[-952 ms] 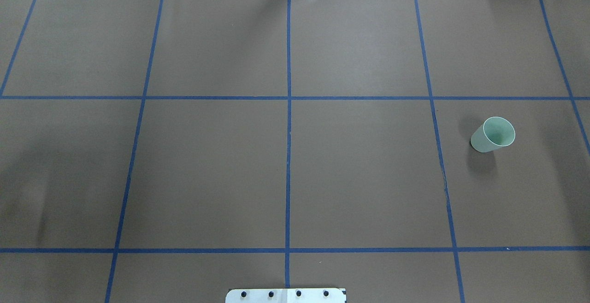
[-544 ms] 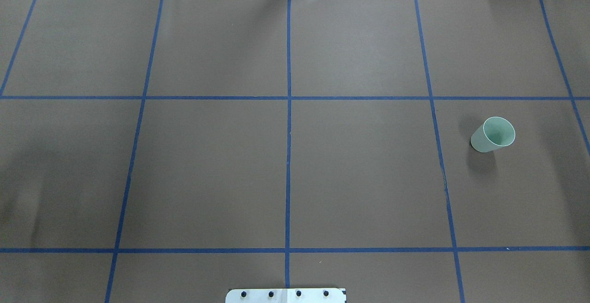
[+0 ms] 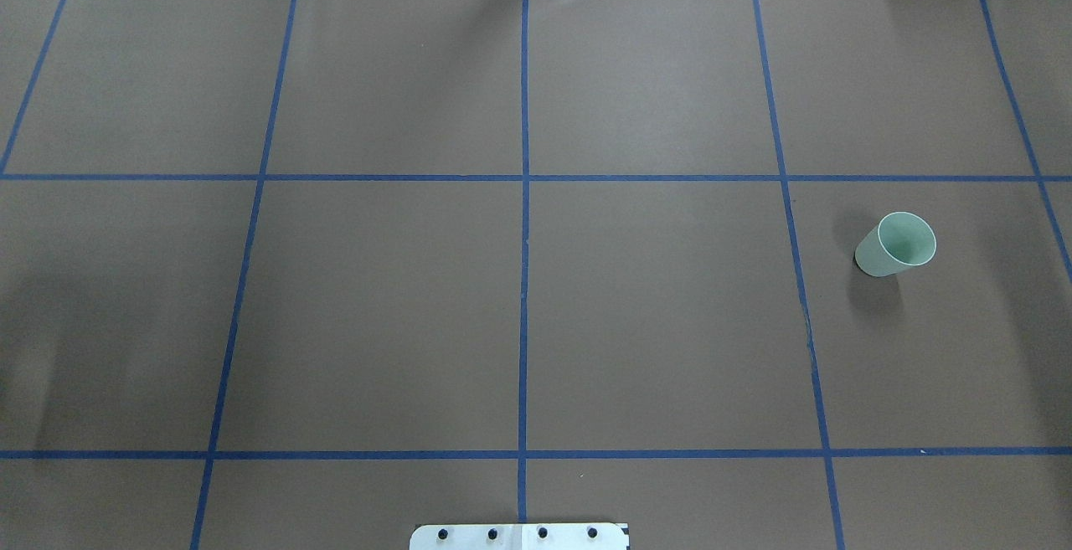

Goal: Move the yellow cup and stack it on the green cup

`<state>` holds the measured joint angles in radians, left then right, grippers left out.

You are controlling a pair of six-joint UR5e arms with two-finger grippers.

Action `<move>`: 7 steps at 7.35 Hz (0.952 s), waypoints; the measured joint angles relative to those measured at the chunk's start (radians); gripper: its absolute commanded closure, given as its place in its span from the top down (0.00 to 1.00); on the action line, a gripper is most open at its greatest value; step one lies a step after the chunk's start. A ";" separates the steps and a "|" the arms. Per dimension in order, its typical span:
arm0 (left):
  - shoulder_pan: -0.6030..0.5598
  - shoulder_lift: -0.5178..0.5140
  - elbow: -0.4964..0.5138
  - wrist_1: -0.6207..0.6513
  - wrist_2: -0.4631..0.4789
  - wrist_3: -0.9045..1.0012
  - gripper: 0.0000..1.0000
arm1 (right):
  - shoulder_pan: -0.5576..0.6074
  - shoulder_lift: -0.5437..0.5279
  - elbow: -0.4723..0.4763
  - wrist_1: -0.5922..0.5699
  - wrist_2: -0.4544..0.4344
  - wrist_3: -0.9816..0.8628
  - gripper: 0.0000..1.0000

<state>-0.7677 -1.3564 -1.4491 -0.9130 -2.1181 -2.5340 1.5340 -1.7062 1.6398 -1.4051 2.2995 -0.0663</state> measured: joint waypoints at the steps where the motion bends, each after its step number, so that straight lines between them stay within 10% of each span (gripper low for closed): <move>1: 0.000 0.001 0.029 -0.028 -0.004 -0.001 1.00 | 0.000 0.000 0.000 0.000 0.000 -0.001 0.99; 7: 0.003 0.002 0.114 -0.085 -0.083 -0.022 1.00 | 0.000 0.003 0.002 0.000 0.000 -0.001 0.99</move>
<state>-0.7650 -1.3545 -1.3354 -0.9977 -2.2006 -2.5557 1.5340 -1.7033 1.6419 -1.4048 2.2994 -0.0668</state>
